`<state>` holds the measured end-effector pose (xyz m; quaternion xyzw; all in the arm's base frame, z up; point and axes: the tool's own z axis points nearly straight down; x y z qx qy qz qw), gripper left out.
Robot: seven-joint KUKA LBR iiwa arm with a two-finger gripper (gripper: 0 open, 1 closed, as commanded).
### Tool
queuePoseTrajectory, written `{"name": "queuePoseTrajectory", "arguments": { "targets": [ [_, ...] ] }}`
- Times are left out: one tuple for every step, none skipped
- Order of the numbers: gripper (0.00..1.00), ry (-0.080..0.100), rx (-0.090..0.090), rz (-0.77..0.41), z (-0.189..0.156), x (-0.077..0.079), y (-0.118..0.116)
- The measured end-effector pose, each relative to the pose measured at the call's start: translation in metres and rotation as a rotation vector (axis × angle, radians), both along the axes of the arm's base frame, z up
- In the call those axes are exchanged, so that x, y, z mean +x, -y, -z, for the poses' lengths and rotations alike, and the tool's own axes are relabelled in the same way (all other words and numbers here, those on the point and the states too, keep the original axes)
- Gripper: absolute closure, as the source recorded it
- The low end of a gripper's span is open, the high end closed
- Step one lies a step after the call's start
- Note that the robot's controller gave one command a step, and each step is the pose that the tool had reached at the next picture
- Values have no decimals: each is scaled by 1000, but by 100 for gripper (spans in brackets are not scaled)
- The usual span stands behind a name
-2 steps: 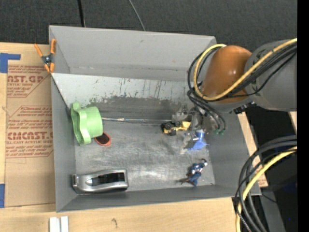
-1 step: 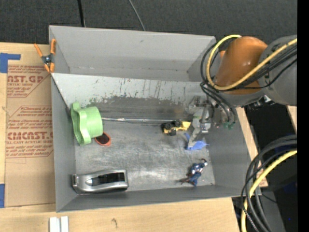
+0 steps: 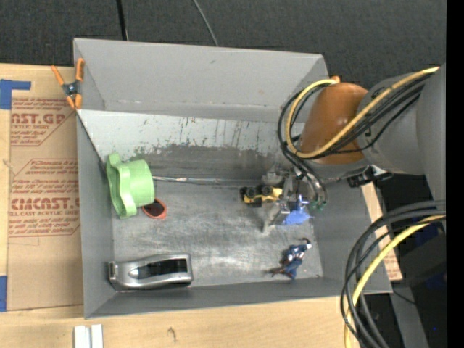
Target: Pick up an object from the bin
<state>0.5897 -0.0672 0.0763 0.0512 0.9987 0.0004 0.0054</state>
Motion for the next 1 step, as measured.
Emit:
{"name": "queuePoseTrajectory", "arguments": {
  "targets": [
    [100, -6, -1, 2, -5, -1, 1]
  ]
}}
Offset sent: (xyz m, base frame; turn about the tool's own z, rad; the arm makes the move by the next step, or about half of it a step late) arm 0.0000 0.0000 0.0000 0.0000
